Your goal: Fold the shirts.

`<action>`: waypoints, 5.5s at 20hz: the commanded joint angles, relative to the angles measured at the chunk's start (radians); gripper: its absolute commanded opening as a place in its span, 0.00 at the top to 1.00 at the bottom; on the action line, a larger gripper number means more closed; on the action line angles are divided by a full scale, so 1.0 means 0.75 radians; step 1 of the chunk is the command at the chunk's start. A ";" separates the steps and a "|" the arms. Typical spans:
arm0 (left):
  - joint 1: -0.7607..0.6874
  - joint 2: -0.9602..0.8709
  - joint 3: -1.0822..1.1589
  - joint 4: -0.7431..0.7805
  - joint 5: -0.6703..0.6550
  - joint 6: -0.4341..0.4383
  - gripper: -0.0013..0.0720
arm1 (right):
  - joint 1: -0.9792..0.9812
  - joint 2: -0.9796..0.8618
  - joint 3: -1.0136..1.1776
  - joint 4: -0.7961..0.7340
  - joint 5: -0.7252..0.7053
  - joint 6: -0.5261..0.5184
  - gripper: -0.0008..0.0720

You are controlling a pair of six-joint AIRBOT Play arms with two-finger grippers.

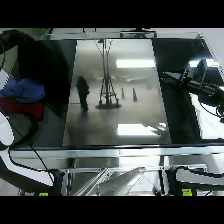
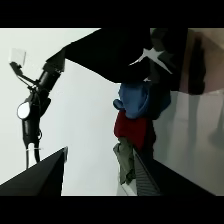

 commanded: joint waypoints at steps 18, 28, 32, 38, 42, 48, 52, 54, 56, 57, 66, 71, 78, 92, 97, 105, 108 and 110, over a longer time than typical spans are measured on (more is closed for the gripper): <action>-0.783 -0.072 -0.056 0.263 -1.093 -0.483 0.01 | 0.012 0.000 -0.003 -0.297 0.373 -0.119 0.57; -0.837 0.368 -1.391 -0.170 -0.351 -0.431 0.02 | 0.152 -0.009 -0.444 -0.606 -0.238 -0.259 0.45; -0.933 0.220 -1.364 -0.321 -0.227 -0.325 0.02 | 0.398 -0.035 -0.444 -0.577 -0.547 -0.261 0.45; -1.019 0.027 -1.205 -0.321 -0.232 -0.326 0.04 | 0.590 -0.083 -0.375 -0.421 -0.678 -0.316 0.46; -1.024 0.016 -1.165 -0.320 -0.235 -0.326 0.92 | 0.608 -0.098 -0.323 -0.332 -0.658 -0.322 0.71; -0.991 0.075 -1.043 -0.307 -0.379 -0.326 0.98 | 0.526 -0.087 -0.283 -0.282 -0.471 -0.344 0.96; -0.850 0.367 -0.870 -0.110 -0.652 -0.356 0.98 | 0.221 0.045 -0.035 -0.237 -0.165 -0.246 0.96; -0.738 0.564 -0.757 -0.065 -0.694 -0.356 0.98 | 0.061 0.189 0.108 -0.092 -0.045 -0.219 0.96; -0.601 0.755 -0.646 -0.064 -0.698 -0.356 0.98 | -0.086 0.366 0.223 0.034 -0.015 -0.218 0.96; -0.529 0.841 -0.592 -0.064 -0.698 -0.357 0.95 | -0.150 0.459 0.272 0.055 -0.018 -0.205 0.96; -0.162 1.315 -0.580 0.134 -0.741 -0.337 0.95 | -0.235 0.968 0.336 -0.241 -0.291 -0.195 0.96; -0.081 1.239 -1.023 -0.049 -0.675 -0.237 0.95 | -0.044 0.791 0.224 -0.359 -0.290 -0.190 0.95; -0.071 0.763 -1.289 -0.071 -0.376 -0.106 0.05 | 0.267 0.117 0.127 -0.367 -0.596 -0.339 0.45; 0.212 0.223 -1.150 0.295 -0.755 -0.086 0.00 | -0.348 0.511 -0.402 -1.353 -0.217 0.391 0.08; 0.119 0.126 -1.209 0.023 -0.713 0.058 0.01 | -0.221 0.540 -0.807 -1.103 -0.467 0.236 0.09; -0.025 0.060 -1.210 0.025 -0.636 0.065 0.03 | 0.061 0.275 -0.837 -0.996 -0.543 0.164 0.11; -0.060 0.075 -1.208 0.024 -0.641 0.065 0.42 | 0.098 0.247 -0.812 -0.808 -0.543 0.001 0.60; -0.062 0.109 -1.208 0.025 -0.640 0.068 0.88 | 0.098 0.249 -0.725 -0.801 -0.543 -0.001 0.66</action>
